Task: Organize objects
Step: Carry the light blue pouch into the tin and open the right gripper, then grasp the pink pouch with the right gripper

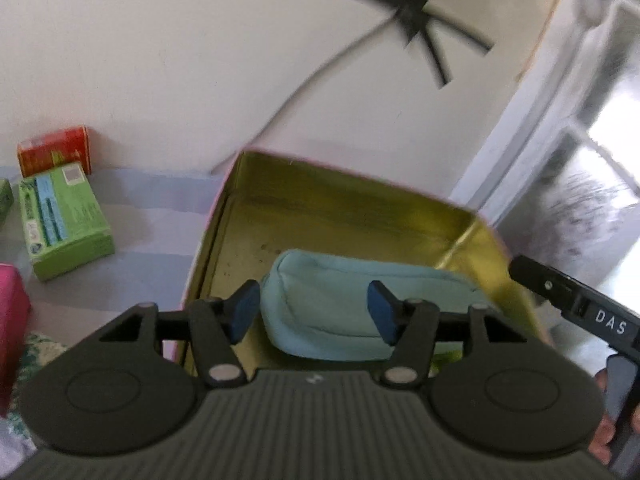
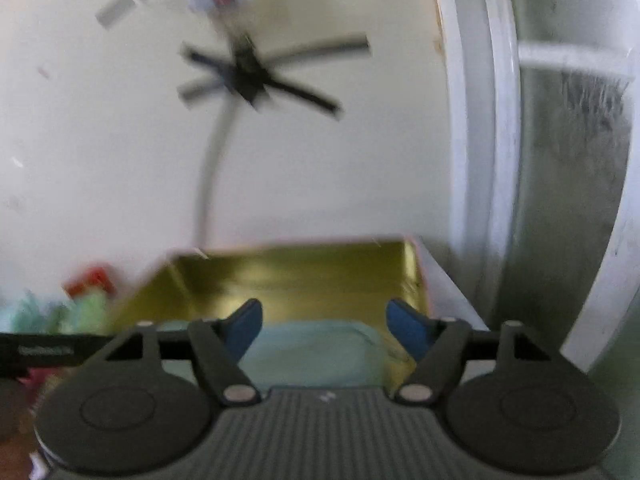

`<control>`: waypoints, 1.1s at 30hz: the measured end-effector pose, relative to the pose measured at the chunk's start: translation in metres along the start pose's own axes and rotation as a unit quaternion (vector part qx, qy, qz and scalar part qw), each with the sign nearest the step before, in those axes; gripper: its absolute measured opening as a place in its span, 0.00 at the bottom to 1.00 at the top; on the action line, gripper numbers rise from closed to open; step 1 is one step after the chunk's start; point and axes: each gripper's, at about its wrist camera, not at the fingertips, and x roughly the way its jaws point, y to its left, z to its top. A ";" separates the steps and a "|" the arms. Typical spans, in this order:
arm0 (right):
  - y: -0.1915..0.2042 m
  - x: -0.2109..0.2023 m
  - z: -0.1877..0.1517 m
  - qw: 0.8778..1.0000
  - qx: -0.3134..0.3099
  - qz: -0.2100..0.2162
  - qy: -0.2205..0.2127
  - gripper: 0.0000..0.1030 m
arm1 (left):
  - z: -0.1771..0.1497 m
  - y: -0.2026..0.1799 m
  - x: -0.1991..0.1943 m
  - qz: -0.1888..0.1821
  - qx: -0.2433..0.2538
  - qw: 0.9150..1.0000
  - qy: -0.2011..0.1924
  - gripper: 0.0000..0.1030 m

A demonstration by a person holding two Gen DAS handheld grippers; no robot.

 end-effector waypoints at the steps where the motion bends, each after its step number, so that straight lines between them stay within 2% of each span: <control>1: 0.007 -0.014 -0.005 0.999 -0.002 0.013 -0.033 0.65 | -0.006 0.001 -0.017 -0.010 0.004 1.000 -0.019 0.59; 3: 0.023 -0.035 -0.015 0.995 -0.024 0.036 -0.088 0.63 | -0.018 0.007 -0.051 -0.026 0.026 0.998 -0.059 0.60; 5: 0.047 -0.057 -0.028 0.990 -0.052 0.056 -0.116 0.62 | -0.035 0.017 -0.088 -0.027 0.060 0.993 -0.097 0.60; 7: 0.068 -0.076 -0.037 0.984 -0.074 0.089 -0.136 0.62 | -0.051 0.030 -0.113 -0.015 0.091 0.989 -0.119 0.60; 9: 0.095 -0.093 -0.050 0.975 -0.101 0.133 -0.150 0.62 | -0.070 0.055 -0.135 0.014 0.119 0.985 -0.127 0.60; 12: 0.144 -0.103 -0.067 0.964 -0.141 0.188 -0.127 0.63 | -0.091 0.104 -0.153 0.079 0.125 0.983 -0.112 0.60; 15: 0.195 -0.095 -0.085 0.954 -0.186 0.221 -0.085 0.67 | -0.097 0.153 -0.158 0.143 0.089 0.981 -0.097 0.60; 19: 0.259 -0.071 -0.106 0.950 -0.227 0.212 -0.032 0.69 | -0.096 0.210 -0.165 0.206 0.035 0.972 -0.104 0.60; 22: 0.294 -0.046 -0.107 0.956 -0.222 0.191 -0.003 0.78 | -0.095 0.239 -0.175 0.238 0.007 0.964 -0.118 0.60; 23: 0.303 -0.041 -0.108 0.959 -0.221 0.178 -0.002 0.82 | -0.095 0.245 -0.178 0.238 -0.005 0.964 -0.122 0.60; 26: 0.314 -0.031 -0.118 0.970 -0.197 0.145 0.008 0.83 | -0.096 0.259 -0.182 0.212 -0.038 0.968 -0.126 0.60; 29: 0.313 -0.005 -0.110 0.978 -0.181 0.098 0.020 0.84 | -0.099 0.261 -0.178 0.202 -0.046 0.972 -0.107 0.60; 33: 0.316 0.004 -0.122 0.981 -0.172 0.081 0.032 0.96 | -0.102 0.263 -0.177 0.186 -0.065 0.977 -0.086 0.60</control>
